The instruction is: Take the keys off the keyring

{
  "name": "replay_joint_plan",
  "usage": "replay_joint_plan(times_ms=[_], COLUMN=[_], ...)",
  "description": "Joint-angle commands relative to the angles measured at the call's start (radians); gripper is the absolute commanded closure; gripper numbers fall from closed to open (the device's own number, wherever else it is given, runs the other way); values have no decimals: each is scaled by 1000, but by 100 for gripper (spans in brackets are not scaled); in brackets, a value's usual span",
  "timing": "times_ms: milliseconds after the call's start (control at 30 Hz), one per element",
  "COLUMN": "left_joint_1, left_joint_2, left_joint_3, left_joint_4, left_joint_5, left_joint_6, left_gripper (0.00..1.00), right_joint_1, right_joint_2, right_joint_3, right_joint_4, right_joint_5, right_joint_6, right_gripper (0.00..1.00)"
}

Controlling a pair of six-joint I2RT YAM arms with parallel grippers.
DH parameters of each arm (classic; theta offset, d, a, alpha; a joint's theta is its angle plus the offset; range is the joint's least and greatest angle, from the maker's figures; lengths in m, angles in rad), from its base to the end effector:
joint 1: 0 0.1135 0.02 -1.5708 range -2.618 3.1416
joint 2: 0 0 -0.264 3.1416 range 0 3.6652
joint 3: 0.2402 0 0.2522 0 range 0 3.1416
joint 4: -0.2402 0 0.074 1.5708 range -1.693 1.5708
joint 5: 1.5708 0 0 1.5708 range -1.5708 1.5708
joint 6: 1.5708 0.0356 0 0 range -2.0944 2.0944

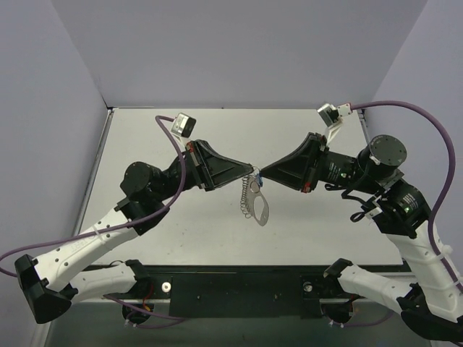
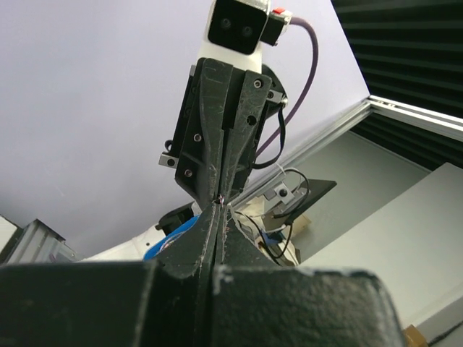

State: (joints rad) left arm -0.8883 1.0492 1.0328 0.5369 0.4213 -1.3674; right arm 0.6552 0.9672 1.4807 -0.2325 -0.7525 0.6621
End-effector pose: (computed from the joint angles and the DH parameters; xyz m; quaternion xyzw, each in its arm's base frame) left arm 0.1317 -0.1851 0.4513 0.0594 0.5192 -0.8094 0.2679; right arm 0.1042 0.1108 0.5312 -0.2917 0.5601 0.6296 0.4526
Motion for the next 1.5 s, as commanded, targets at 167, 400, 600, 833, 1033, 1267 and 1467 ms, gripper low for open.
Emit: replay_joint_plan(times_ms=[167, 400, 600, 833, 1033, 1267, 1467], left_joint_1=[-21, -54, -101, -161, -169, -169, -169], left_joint_2=[-86, -98, -109, -86, -80, -89, -87], left_joint_3=[-37, -62, -92, -86, -79, -74, -68], left_joint_4=[-20, -18, -25, -9, -18, -28, -29], left_joint_5=[-228, -323, -472, -543, -539, -539, -536], left_joint_6=[54, 65, 76, 108, 114, 119, 125], left_gripper=[100, 100, 100, 100, 100, 100, 100], right_joint_1=[12, 20, 34, 52, 54, 55, 57], right_joint_2=[-28, -21, -25, -30, -33, -35, -35], right_joint_3=[-146, -180, -207, -229, -220, -220, -221], right_joint_4=[374, 464, 489, 504, 470, 456, 455], right_joint_5=[128, 163, 199, 222, 214, 206, 200], right_joint_6=[186, 231, 235, 235, 225, 218, 220], right_gripper=[100, 100, 100, 100, 96, 91, 98])
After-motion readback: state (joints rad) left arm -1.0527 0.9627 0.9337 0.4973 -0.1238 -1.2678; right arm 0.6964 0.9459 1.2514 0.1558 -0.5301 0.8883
